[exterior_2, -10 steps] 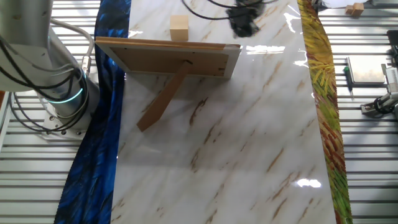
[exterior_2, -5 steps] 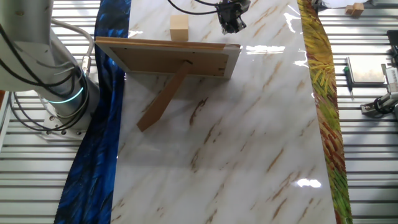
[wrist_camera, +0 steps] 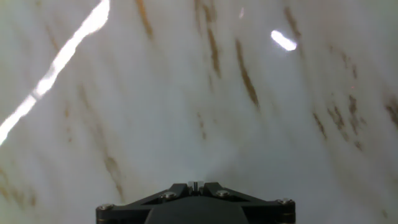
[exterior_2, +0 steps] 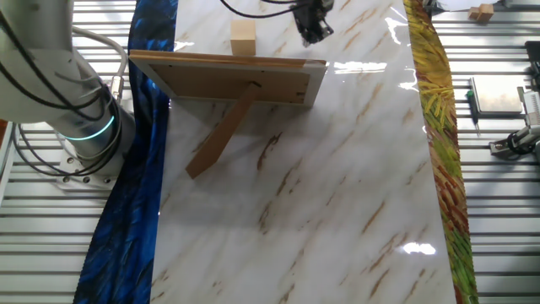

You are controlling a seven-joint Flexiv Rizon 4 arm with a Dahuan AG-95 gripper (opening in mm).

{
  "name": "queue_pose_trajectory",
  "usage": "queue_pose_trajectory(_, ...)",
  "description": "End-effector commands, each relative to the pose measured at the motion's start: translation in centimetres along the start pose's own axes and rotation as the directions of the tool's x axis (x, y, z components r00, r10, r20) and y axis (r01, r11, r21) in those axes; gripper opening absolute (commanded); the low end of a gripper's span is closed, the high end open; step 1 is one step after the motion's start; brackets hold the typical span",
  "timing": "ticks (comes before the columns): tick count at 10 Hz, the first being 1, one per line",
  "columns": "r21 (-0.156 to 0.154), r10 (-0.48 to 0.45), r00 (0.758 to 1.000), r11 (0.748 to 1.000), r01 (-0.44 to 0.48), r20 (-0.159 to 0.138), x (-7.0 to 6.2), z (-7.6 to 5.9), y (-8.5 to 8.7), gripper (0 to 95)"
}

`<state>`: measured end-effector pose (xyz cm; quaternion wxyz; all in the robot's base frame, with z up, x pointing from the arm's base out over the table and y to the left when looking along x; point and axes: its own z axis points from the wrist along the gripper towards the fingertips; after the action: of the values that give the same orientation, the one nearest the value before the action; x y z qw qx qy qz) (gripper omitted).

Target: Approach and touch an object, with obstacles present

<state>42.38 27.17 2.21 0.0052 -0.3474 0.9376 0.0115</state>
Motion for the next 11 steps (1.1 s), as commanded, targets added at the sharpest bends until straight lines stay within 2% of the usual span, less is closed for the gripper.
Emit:
queue_pose_trajectory(1,-0.085,-0.044,0.999,0.995,0.044,0.005,3.0,-0.5,3.1,0.0)
queue_pose_trajectory(6,-0.106,-0.02,1.0,0.994,0.021,0.016,5.2,-0.6,5.8,0.0)
queue_pose_trajectory(11,-0.119,-0.016,0.999,0.993,0.02,0.028,6.0,-0.4,7.1,0.0)
